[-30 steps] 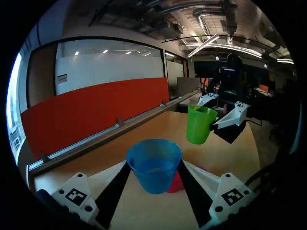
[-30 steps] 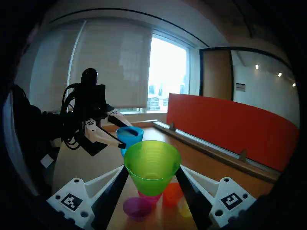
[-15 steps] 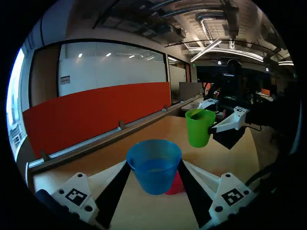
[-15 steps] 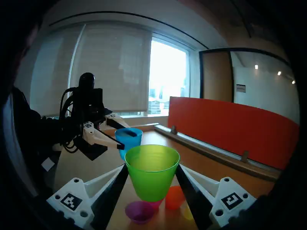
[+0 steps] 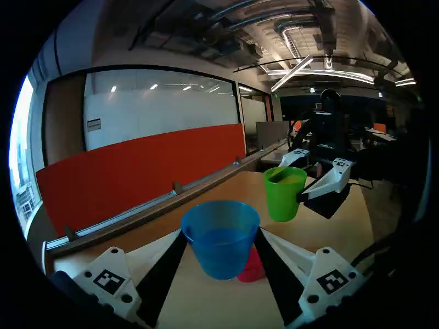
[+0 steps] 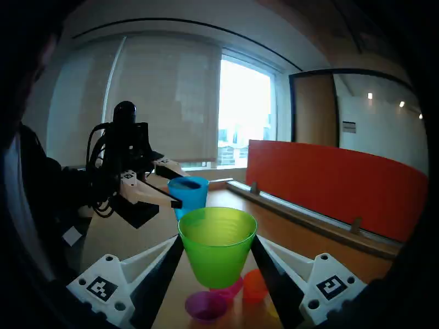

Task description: Pour water

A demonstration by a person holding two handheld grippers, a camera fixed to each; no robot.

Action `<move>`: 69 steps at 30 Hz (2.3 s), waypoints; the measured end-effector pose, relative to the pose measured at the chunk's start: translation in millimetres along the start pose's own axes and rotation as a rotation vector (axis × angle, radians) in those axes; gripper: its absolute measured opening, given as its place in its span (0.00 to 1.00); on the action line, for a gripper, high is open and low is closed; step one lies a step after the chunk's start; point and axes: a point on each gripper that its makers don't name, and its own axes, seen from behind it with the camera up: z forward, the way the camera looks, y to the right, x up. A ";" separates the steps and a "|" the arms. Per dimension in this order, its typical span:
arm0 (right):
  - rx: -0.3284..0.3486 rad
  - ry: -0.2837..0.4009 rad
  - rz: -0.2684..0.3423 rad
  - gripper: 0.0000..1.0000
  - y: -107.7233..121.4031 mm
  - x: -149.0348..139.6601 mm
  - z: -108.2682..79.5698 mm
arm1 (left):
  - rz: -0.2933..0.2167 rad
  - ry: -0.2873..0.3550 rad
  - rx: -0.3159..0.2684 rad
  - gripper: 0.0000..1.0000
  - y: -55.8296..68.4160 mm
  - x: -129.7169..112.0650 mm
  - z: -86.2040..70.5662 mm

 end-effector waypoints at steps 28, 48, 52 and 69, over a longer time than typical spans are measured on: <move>0.049 0.013 -0.015 0.90 -20.7 -2.2 18.5 | 0.189 0.075 0.064 0.85 -3.0 29.9 -11.0; 0.089 0.012 -0.002 0.90 -35.7 -9.2 31.1 | 0.360 0.135 0.115 0.85 -4.7 49.0 -16.8; 0.097 0.011 -0.003 0.90 -39.2 -9.6 32.9 | 0.371 0.132 0.119 0.85 -5.2 49.5 -16.0; 0.141 0.009 0.005 0.90 -56.4 -15.4 40.2 | 0.449 0.152 0.132 0.85 -3.7 61.0 -16.6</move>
